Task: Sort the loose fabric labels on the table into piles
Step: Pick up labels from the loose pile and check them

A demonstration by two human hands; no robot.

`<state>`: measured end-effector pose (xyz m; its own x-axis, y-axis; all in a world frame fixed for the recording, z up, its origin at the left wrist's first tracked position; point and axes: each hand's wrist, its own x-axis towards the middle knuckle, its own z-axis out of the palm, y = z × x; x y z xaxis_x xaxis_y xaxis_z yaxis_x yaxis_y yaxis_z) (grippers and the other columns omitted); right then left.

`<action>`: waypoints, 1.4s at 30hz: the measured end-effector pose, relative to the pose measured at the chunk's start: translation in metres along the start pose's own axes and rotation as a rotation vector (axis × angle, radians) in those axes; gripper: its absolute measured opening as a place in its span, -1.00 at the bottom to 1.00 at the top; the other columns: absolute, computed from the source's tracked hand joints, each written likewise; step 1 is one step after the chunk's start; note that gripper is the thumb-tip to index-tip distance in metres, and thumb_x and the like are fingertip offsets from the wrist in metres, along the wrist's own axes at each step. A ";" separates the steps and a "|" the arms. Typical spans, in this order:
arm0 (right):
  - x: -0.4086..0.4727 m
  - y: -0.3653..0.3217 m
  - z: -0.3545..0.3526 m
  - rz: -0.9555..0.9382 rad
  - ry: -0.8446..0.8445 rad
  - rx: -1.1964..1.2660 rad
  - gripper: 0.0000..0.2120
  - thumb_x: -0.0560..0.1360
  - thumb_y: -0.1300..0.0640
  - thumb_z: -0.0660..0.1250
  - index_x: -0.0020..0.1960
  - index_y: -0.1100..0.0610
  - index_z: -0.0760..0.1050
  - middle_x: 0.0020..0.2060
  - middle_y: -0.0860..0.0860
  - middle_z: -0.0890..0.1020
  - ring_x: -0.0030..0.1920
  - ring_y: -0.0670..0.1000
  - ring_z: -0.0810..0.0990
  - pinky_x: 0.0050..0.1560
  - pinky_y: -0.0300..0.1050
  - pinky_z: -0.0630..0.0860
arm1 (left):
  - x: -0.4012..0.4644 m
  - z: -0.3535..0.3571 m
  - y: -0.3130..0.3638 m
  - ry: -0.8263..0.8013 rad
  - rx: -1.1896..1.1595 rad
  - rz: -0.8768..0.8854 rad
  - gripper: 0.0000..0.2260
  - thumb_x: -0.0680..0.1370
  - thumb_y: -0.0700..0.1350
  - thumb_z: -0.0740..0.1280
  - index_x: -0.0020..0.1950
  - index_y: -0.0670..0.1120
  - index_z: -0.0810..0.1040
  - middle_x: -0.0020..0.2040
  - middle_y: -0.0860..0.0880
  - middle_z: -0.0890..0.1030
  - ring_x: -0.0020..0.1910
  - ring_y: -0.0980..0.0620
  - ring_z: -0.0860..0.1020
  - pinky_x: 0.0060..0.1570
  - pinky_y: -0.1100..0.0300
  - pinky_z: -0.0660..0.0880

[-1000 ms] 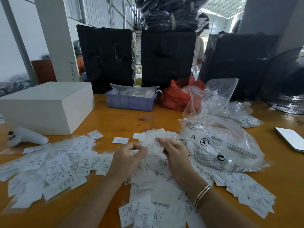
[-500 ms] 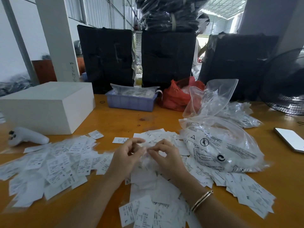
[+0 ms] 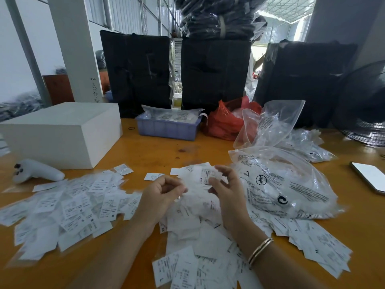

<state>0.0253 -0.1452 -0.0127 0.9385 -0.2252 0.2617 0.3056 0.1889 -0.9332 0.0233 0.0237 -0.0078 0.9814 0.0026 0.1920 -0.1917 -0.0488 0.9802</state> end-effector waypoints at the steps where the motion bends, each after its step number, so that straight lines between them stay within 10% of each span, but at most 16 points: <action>1: 0.002 0.000 -0.001 -0.002 0.019 0.072 -0.70 0.46 0.38 0.33 0.07 0.03 0.51 -0.17 -0.11 0.57 -0.23 -0.11 0.61 -0.21 -0.25 0.54 | 0.000 0.000 0.000 0.001 0.035 0.024 -0.92 0.44 -0.16 0.46 -0.11 -0.08 0.59 -0.19 0.04 0.70 -0.19 0.17 0.65 -0.28 0.46 0.48; 20: 0.016 -0.016 0.000 -0.086 -0.128 0.238 -0.64 0.44 0.39 0.35 -0.10 -0.08 0.63 -0.33 -0.12 0.54 -0.24 -0.08 0.55 -0.16 -0.25 0.52 | 0.001 0.003 -0.004 -0.090 0.264 0.124 -0.88 0.38 -0.10 0.50 -0.17 0.03 0.58 -0.28 0.17 0.65 -0.27 0.20 0.61 -0.32 0.45 0.47; 42: 0.013 -0.010 -0.011 -0.194 -0.242 -0.173 -0.70 0.46 0.43 0.33 0.00 0.06 0.53 -0.23 -0.21 0.62 -0.17 -0.20 0.60 -0.15 -0.32 0.52 | 0.002 -0.001 -0.006 -0.066 0.249 0.165 -0.93 0.48 -0.10 0.42 -0.18 0.06 0.63 -0.22 0.20 0.65 -0.23 0.27 0.57 -0.27 0.49 0.43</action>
<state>0.0326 -0.1607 -0.0025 0.8830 -0.0042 0.4693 0.4693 -0.0043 -0.8830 0.0267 0.0252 -0.0129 0.9375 -0.0905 0.3361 -0.3477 -0.2862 0.8929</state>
